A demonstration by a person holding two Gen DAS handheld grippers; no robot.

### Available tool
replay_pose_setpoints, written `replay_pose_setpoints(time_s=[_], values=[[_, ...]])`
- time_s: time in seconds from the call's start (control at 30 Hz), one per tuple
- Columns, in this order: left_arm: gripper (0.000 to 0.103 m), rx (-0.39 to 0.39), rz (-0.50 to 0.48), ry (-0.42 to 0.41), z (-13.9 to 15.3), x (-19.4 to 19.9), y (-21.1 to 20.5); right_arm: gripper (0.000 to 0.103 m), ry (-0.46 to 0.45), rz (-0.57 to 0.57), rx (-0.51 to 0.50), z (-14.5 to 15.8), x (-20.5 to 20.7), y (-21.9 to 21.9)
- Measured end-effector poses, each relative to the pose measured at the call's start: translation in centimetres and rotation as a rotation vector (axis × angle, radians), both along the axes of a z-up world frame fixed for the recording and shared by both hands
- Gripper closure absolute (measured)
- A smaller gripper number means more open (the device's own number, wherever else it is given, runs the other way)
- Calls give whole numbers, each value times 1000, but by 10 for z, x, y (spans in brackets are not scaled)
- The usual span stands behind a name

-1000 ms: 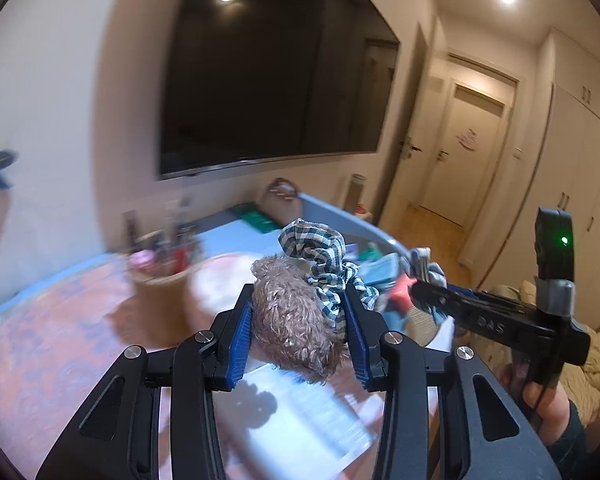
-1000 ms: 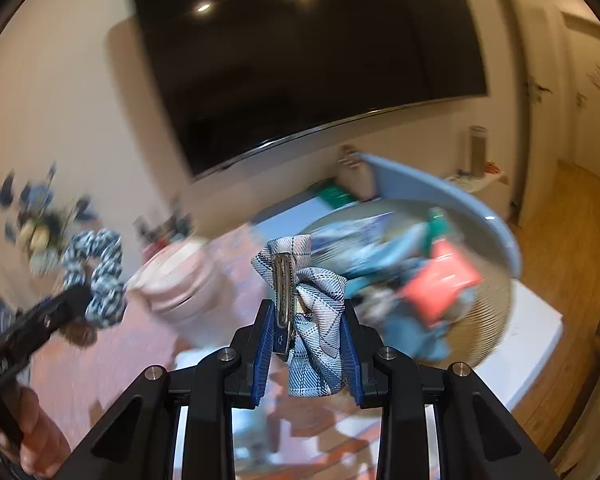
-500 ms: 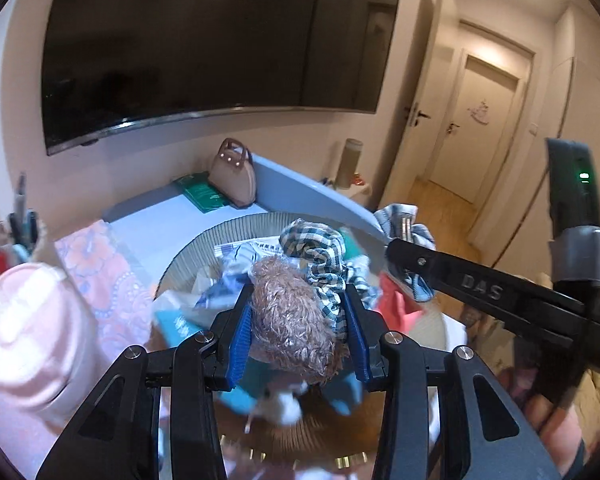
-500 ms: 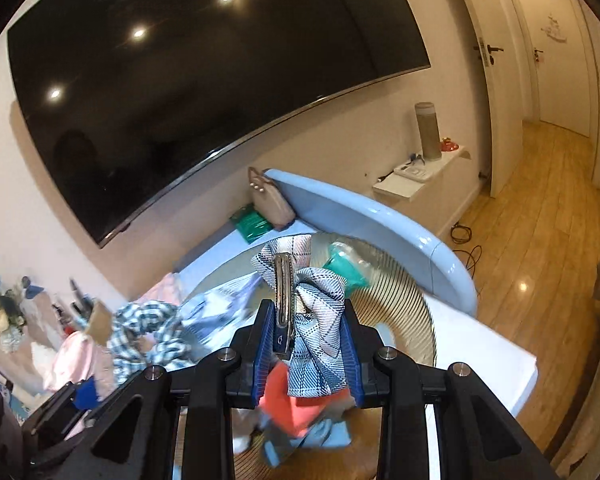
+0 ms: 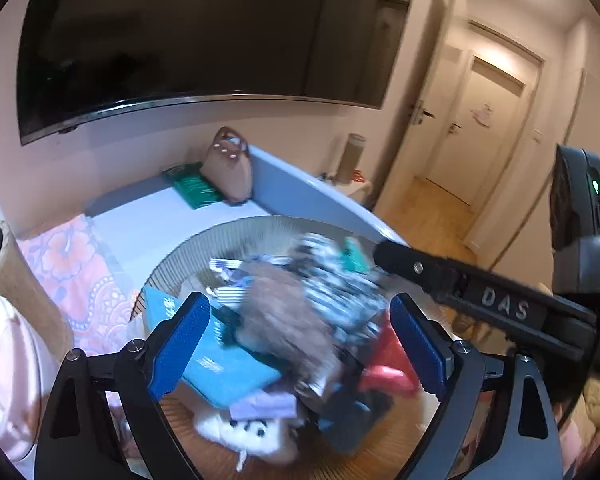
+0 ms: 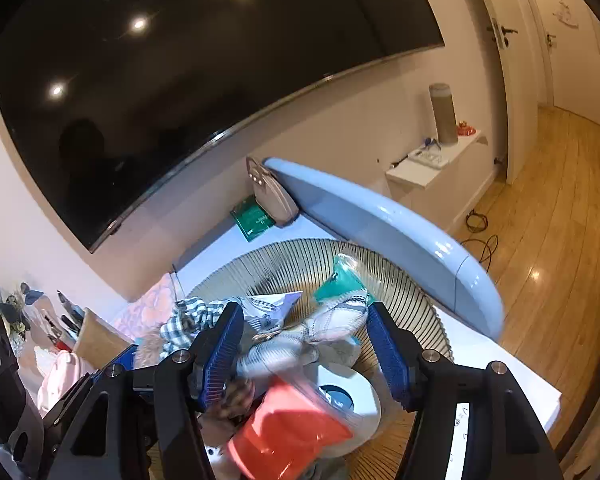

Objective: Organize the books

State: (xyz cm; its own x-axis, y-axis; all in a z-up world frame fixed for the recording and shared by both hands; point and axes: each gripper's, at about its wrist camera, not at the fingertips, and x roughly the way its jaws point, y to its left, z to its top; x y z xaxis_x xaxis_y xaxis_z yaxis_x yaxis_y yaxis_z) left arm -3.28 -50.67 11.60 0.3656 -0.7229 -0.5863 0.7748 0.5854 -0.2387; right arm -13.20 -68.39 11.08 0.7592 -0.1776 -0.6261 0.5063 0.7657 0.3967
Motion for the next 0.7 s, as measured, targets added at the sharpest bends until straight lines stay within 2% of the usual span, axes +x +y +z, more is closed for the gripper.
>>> replay_pose_setpoints(time_s=[0.23,0.37,0.43,0.57,0.7], values=[[9,-24,-30,-8,14,-18,25,39,-34,-6,-55,30,-21,21],[9,-53,-36,17,27,-29,52,28,-46,2,-93,47,-34,41],[9,-60,-36,7,31,-35,64,26,-51,8,-104,53,-39,52],[9,-74,-14,-39,43,-48,106,25,-41,39,-104,55,-43,78],[9,-77,61,-78,49,-54,158,25,-32,100,-111,54,-44,114]])
